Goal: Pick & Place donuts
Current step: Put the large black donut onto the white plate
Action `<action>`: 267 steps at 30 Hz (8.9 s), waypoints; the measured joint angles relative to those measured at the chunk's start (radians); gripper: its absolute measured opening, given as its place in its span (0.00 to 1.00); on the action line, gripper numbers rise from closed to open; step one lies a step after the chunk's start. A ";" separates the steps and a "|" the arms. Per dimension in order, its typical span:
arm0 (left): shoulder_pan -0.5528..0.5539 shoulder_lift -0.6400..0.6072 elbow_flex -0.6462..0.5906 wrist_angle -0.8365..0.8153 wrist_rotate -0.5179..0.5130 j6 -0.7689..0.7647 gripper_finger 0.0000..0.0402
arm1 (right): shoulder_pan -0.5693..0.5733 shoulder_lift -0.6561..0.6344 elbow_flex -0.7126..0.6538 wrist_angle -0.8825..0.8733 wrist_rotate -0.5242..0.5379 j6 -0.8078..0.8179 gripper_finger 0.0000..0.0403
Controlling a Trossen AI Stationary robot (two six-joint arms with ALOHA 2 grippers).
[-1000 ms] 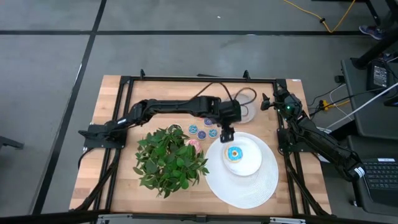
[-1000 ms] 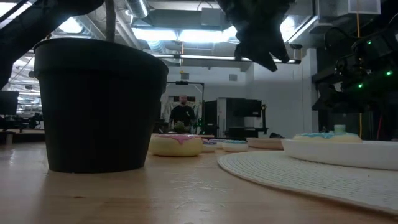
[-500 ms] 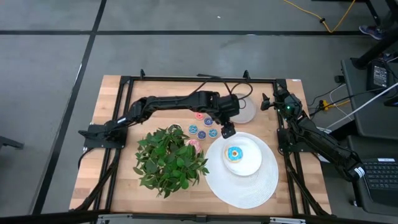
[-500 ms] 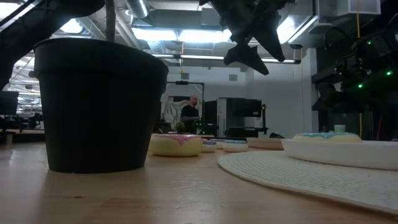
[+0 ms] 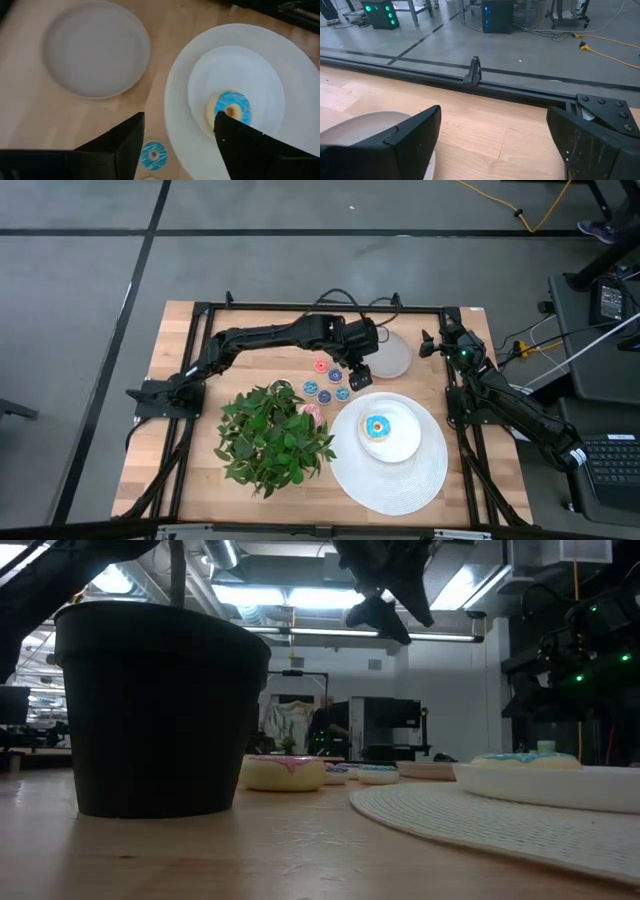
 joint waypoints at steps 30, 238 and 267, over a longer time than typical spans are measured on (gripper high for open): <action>0.048 -0.199 0.000 -0.316 -0.297 0.130 0.57 | 0.000 0.000 0.000 0.000 0.000 0.000 0.90; 0.334 -0.644 -0.771 0.230 0.024 -0.190 0.05 | 0.000 0.210 0.950 -0.843 -0.244 0.380 0.90; 0.323 -0.410 -0.369 0.042 0.060 -0.139 0.05 | 0.230 0.774 1.557 -1.179 -0.423 0.696 0.90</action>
